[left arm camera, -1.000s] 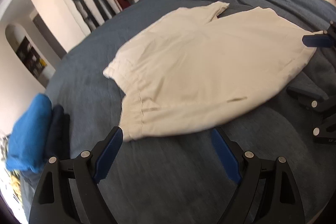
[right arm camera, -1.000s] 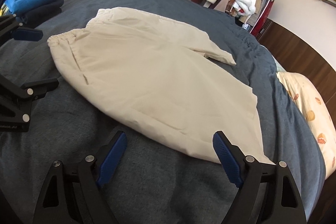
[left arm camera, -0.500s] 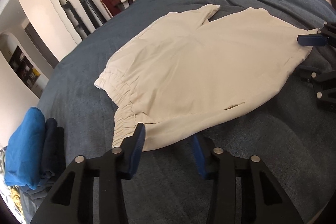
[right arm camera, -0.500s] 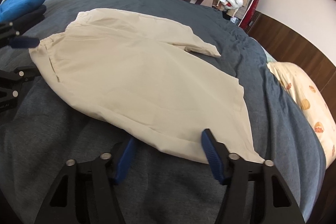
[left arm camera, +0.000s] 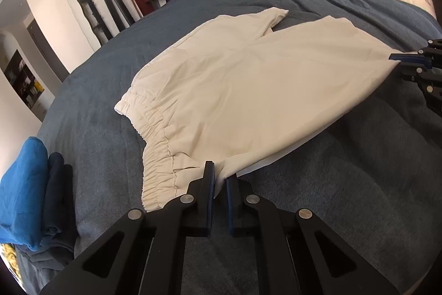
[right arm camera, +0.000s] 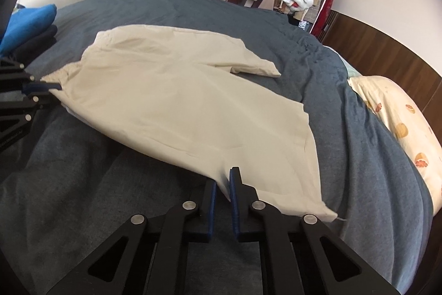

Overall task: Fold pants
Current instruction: 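Move both grippers to the waistband of the cream pants and close on it, then lift the waistband with both grippers and fold it over toward the hems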

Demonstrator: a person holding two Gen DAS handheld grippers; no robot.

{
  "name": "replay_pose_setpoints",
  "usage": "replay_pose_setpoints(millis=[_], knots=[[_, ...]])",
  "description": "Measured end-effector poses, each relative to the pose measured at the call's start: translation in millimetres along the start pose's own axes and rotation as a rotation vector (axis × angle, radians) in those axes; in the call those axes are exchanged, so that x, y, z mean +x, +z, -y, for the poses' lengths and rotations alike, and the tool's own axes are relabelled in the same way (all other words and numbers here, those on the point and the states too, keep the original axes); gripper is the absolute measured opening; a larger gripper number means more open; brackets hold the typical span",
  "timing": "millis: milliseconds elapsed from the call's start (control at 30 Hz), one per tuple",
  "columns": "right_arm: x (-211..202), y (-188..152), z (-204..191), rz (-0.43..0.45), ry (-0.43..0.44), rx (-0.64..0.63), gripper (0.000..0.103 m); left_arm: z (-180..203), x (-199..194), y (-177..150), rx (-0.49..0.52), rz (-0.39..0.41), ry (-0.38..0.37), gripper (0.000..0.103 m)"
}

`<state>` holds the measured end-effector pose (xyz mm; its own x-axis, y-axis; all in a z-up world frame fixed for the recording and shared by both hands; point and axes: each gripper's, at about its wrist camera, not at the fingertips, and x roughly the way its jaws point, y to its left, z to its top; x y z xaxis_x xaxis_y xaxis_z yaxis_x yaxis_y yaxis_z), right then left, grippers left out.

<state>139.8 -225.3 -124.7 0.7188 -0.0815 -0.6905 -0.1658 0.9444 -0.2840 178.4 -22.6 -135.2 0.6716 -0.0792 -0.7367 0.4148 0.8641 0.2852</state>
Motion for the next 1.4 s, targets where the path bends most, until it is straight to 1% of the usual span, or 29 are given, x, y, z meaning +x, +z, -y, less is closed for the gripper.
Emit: replay_pose_setpoints(millis=[133, 233, 367, 533, 700, 800, 867, 1000, 1067, 1167, 1267, 1400], knots=[[-1.9, 16.8, 7.0, 0.011, 0.014, 0.017, 0.005, -9.8, -1.6, 9.7, -0.06, -0.009, -0.019, 0.006], [-1.1, 34.0, 11.2, -0.002, 0.022, 0.009, 0.005, -16.4, -1.3, 23.2, -0.087, -0.05, -0.029, 0.004], [2.8, 58.2, 18.0, -0.057, 0.044, -0.019, 0.004, -25.9, -6.0, 44.1, -0.112, -0.105, -0.042, 0.004], [7.6, 97.6, 35.1, -0.142, 0.098, -0.022, 0.003, -44.7, -16.7, 77.1, -0.183, -0.16, -0.061, 0.004], [13.6, 138.3, 52.4, -0.16, 0.133, -0.03, 0.003, -58.4, -16.9, 99.7, -0.234, -0.177, -0.069, 0.004], [20.6, 161.8, 57.4, -0.162, 0.146, -0.034, 0.003, -71.2, -11.0, 111.1, -0.274, -0.202, -0.085, 0.003], [28.4, 177.7, 57.5, -0.171, 0.154, -0.049, 0.003, -83.5, -5.3, 119.1, -0.305, -0.222, -0.095, 0.003], [50.0, 211.9, 60.9, -0.193, 0.202, -0.042, 0.003, -109.5, 8.7, 135.6, -0.382, -0.245, -0.119, 0.003], [64.4, 230.1, 59.1, -0.203, 0.209, -0.065, 0.003, -121.8, 18.9, 143.0, -0.415, -0.256, -0.131, 0.003], [85.3, 252.0, 54.5, -0.222, 0.224, -0.092, 0.003, -135.2, 34.2, 151.6, -0.433, -0.262, -0.143, 0.003], [115.0, 275.5, 51.4, -0.257, 0.251, -0.105, 0.003, -147.1, 50.7, 158.1, -0.441, -0.267, -0.147, 0.003], [148.1, 296.7, 44.7, -0.282, 0.279, -0.109, 0.003, -160.9, 72.7, 164.1, -0.453, -0.279, -0.152, 0.003]])
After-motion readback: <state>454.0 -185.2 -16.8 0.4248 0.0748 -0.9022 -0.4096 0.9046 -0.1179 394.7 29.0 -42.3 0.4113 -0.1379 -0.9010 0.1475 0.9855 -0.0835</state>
